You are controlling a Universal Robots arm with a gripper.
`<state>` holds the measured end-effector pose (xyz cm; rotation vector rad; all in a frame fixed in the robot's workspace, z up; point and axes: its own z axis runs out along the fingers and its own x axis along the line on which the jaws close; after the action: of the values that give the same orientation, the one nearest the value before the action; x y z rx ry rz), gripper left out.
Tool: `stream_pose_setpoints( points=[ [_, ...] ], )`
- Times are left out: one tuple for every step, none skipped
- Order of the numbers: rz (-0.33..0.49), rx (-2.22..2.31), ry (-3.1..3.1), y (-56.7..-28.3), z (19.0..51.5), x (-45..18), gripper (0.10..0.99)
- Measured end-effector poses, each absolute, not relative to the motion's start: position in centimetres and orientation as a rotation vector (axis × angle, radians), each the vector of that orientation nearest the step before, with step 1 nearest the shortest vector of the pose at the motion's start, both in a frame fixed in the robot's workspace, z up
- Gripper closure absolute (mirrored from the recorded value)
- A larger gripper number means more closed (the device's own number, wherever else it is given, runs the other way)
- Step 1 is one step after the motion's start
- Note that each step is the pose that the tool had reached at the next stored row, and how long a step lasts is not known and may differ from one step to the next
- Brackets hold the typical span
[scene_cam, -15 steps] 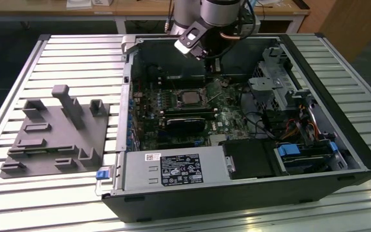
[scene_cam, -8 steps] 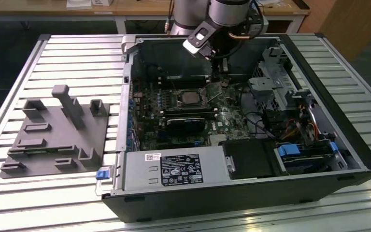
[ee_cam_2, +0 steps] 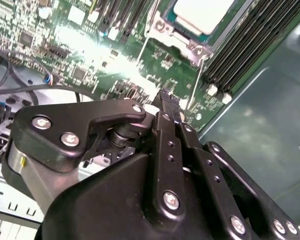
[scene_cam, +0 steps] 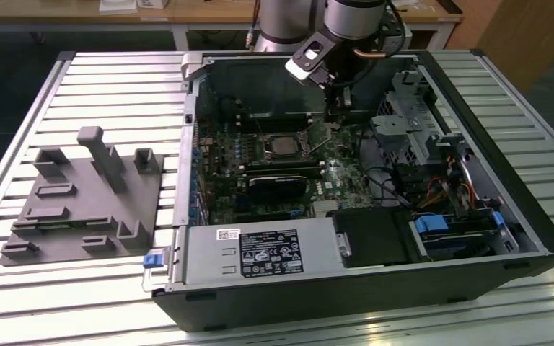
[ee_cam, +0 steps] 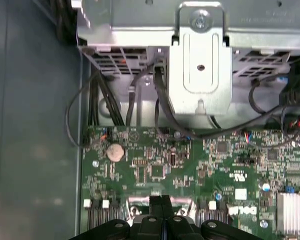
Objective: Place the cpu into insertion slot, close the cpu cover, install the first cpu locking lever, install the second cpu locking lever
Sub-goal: 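Close the cpu cover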
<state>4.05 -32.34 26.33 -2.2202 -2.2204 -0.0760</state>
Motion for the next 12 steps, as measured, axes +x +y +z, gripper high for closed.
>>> stream_pose_setpoints(
  points=[
    [-0.076,-2.22,-2.22,-32.3,26.3,4.3,0.98],
    [-0.076,-2.22,-2.22,-32.3,26.3,4.4,0.98],
    [-0.076,-2.22,-2.22,-32.3,26.3,4.6,0.98],
    [-0.076,-2.22,-2.22,-32.3,26.3,4.9,0.98],
    [-0.076,-2.22,-2.22,-32.3,26.3,5.1,0.98],
    [-0.076,-2.22,-2.22,-32.3,26.3,5.3,0.98],
    [-0.076,-2.22,-2.22,-32.3,26.3,5.5,0.98],
    [-0.076,-2.22,-2.22,-32.3,26.3,5.7,0.98],
    [-0.076,-2.22,-2.22,-32.3,26.3,5.8,0.98],
    [-0.076,-2.22,-2.22,-32.3,26.3,5.8,0.98],
    [-0.076,-2.22,-2.22,-32.3,26.2,5.9,0.98],
    [-0.076,-2.22,-2.22,-32.3,26.1,5.9,0.98]
  ],
)
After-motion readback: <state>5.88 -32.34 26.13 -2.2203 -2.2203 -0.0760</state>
